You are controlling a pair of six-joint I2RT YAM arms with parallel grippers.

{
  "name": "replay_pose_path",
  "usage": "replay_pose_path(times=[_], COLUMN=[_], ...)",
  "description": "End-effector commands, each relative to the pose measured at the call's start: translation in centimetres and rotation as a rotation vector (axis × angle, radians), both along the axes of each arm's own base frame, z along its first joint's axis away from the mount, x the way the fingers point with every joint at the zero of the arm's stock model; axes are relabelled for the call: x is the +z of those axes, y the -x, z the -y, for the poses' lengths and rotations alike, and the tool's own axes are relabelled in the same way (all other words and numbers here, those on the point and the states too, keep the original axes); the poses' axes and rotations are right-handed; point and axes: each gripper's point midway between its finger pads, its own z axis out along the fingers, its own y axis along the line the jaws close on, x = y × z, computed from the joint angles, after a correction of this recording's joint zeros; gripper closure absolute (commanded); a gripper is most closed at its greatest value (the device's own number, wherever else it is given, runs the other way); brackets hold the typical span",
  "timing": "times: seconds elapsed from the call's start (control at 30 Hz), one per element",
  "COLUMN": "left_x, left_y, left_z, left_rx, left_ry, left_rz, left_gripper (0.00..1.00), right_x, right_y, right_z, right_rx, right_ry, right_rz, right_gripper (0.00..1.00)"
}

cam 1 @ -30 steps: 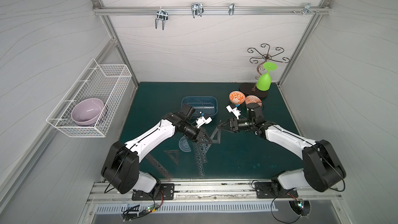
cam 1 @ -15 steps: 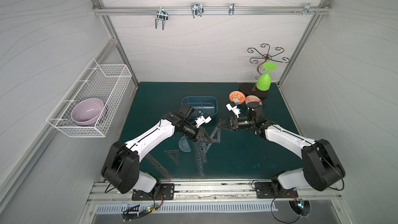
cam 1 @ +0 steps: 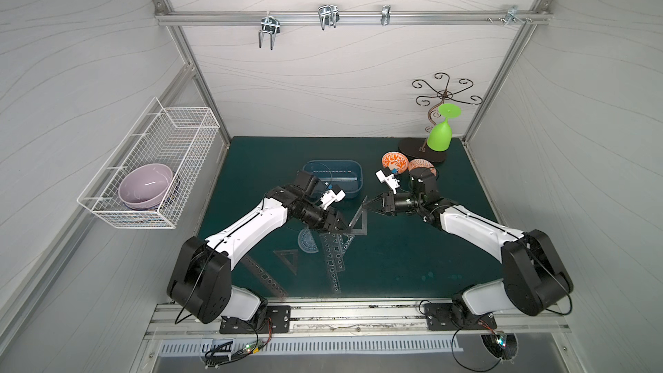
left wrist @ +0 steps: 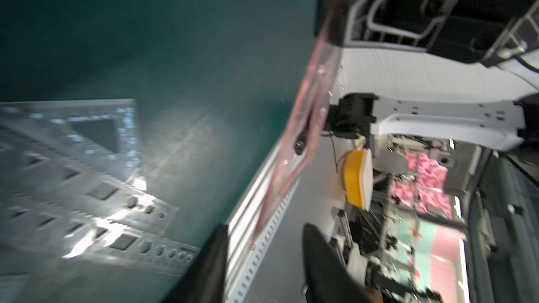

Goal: Put the scattered rulers into the storage box
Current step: Place the ruler in the storage box.

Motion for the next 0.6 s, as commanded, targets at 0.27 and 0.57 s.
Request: replay_pose_path(times=[0.27, 0.57], left_x=[0.1, -1.0], left_y=[-10.3, -10.1], left_z=[-12.2, -12.8], left_rx=[0.58, 0.588], left_ry=[-0.443, -0.479], left_rz=[0.207, 0.202], left_gripper=[0.32, 0.31], right_x=[-2.9, -4.4], right_y=[-16.9, -23.3], right_z=[-3.0, -9.4], right_rx=[-0.45, -0.491], right_ry=[0.246, 0.23], right_rz=[0.188, 0.347], right_gripper=[1.0, 1.0])
